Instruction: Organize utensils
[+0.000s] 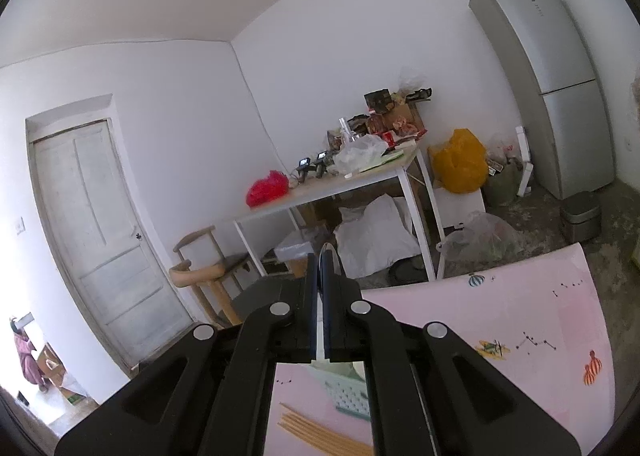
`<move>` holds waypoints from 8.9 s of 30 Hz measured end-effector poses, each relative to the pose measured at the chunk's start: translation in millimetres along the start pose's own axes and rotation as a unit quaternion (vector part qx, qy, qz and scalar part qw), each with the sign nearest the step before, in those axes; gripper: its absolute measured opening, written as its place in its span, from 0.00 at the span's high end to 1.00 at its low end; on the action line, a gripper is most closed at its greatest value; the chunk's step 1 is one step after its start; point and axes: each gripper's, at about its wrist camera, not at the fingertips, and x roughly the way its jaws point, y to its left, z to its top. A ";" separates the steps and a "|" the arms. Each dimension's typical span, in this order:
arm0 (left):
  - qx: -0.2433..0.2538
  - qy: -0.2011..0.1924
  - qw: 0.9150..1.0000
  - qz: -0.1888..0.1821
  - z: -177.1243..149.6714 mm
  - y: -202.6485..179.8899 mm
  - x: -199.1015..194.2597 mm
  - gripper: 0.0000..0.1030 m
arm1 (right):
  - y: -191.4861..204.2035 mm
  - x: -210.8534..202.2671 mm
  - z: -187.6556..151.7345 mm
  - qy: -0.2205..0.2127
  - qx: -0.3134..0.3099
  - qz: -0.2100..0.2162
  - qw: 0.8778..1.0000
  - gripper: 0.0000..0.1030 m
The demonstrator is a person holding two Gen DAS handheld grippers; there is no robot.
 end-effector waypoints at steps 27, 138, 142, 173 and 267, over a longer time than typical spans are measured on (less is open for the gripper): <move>0.008 -0.003 0.999 0.046 -18.0 4.0 9.9 0.31 | -64.6 29.2 -66.2 0.074 0.068 -0.097 0.990 0.80; 0.093 0.151 0.981 0.072 -91.2 -58.7 28.0 0.96 | -36.5 32.8 -249.7 0.350 0.071 -0.164 0.920 0.95; 0.087 0.156 0.982 0.063 -92.8 -54.0 20.6 0.95 | -34.0 31.1 -250.3 0.375 0.056 -0.148 0.913 0.93; 0.120 0.110 0.984 0.076 -25.5 -65.3 55.7 0.96 | -35.4 86.1 -215.3 0.342 -0.025 -0.164 0.925 0.93; -0.007 -0.100 0.995 -0.013 16.4 -4.4 -35.1 0.43 | 50.5 141.4 17.7 -0.030 -0.108 0.015 0.994 0.93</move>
